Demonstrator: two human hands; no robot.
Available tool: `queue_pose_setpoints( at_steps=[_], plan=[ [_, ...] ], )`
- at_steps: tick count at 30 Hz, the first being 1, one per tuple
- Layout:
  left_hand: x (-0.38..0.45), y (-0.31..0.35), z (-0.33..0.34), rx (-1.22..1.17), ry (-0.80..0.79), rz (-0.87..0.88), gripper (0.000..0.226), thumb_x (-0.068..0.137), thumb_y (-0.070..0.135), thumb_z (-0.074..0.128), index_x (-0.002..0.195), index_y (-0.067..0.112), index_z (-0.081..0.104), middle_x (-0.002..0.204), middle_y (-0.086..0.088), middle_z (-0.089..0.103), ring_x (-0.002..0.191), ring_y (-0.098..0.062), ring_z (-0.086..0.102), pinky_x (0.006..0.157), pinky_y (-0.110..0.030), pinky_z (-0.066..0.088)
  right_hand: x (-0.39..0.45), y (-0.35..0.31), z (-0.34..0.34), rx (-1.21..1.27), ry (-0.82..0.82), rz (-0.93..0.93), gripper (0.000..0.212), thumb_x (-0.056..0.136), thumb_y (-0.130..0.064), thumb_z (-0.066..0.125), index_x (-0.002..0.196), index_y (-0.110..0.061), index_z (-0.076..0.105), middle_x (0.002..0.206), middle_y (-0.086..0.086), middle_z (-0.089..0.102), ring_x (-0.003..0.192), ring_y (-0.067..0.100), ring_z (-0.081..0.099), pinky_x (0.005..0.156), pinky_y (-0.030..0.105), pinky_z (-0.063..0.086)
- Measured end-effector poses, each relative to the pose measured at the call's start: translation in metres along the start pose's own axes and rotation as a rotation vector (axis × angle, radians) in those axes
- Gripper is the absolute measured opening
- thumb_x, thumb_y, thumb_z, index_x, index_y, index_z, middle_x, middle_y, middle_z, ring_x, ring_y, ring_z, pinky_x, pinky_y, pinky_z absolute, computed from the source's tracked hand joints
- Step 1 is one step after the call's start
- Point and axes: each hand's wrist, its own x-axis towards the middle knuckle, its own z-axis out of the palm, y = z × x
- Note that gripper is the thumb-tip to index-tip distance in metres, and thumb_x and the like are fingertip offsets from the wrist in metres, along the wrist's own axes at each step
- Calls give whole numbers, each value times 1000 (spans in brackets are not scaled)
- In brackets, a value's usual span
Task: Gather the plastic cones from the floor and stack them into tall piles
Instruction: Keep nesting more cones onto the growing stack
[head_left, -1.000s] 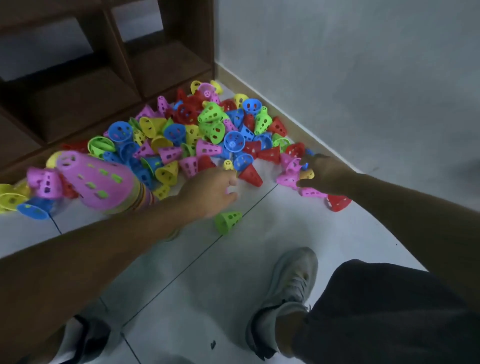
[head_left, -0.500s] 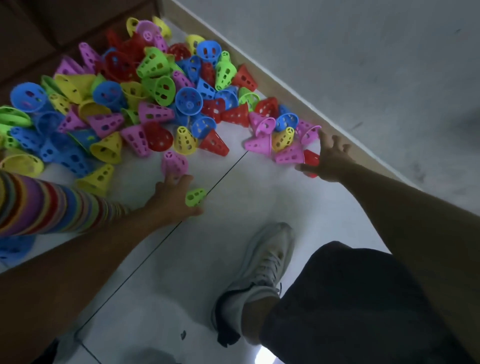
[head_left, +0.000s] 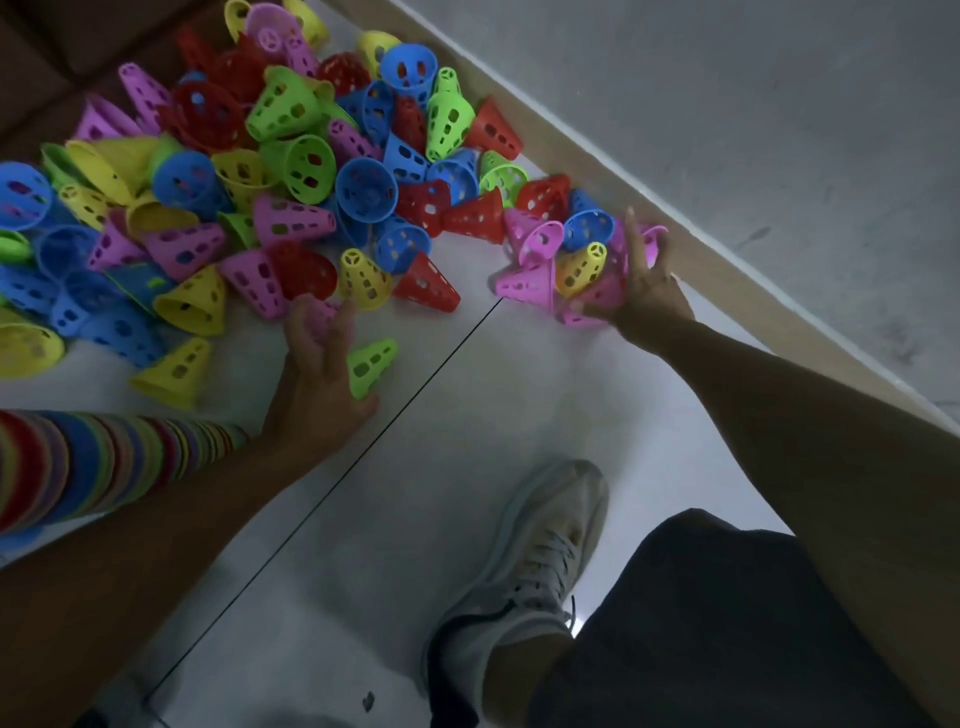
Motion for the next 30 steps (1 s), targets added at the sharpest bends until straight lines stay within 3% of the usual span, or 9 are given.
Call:
queue_pose_setpoints(
  at_steps=[3,6,9,13,16,21,24,30],
  plan=[
    [9,-3,-4,-2,28,-27,117,61,17,92,157,15,25,156,-31,12,124,-48,45,90,-53,56,7,-10,4,9,-5,18,125,58,-75,64,157,-44,-7,159,34,1,117,53,56,87,59,56],
    [19,-3,-5,-83,-27,-203,117,65,21,92,158,23,20,159,-24,6,127,-47,46,97,-51,53,15,-16,8,-19,-20,65,113,71,-72,68,157,-45,0,155,32,14,113,50,58,82,57,57],
    [25,0,-3,-205,-131,-356,106,68,18,91,153,23,27,155,-17,15,129,-38,45,95,-44,48,18,-16,10,-68,-28,69,89,84,-72,58,155,-37,18,149,26,28,115,47,56,80,51,54],
    [27,-1,-1,-248,-170,-358,88,69,14,89,142,18,41,146,-14,27,118,-35,52,91,-39,47,18,-18,16,-87,30,41,64,94,-69,41,142,-26,39,132,21,47,112,44,55,84,48,47],
    [27,-2,-1,-250,-170,-350,82,69,15,89,138,18,45,143,-14,29,107,-33,55,88,-37,48,21,-25,24,-107,63,61,61,96,-68,38,141,-27,37,129,20,51,112,43,56,86,52,48],
    [28,-3,-1,-215,-201,-342,80,69,20,90,135,21,45,140,-13,29,91,-24,49,82,-34,46,31,-33,30,-81,67,126,77,83,-85,37,138,-31,36,125,18,52,109,41,57,88,53,49],
    [29,-5,-2,-218,-205,-337,80,69,20,90,134,22,45,140,-13,28,91,-23,49,84,-35,47,35,-41,37,-111,115,151,78,87,-82,35,139,-25,40,128,17,54,111,40,58,86,50,50],
    [31,-4,-2,-222,-203,-335,81,68,21,91,135,21,45,140,-13,28,91,-22,48,86,-33,45,38,-48,42,-54,210,195,61,89,-70,49,118,-16,55,114,12,62,103,34,60,85,44,46]
  ],
)
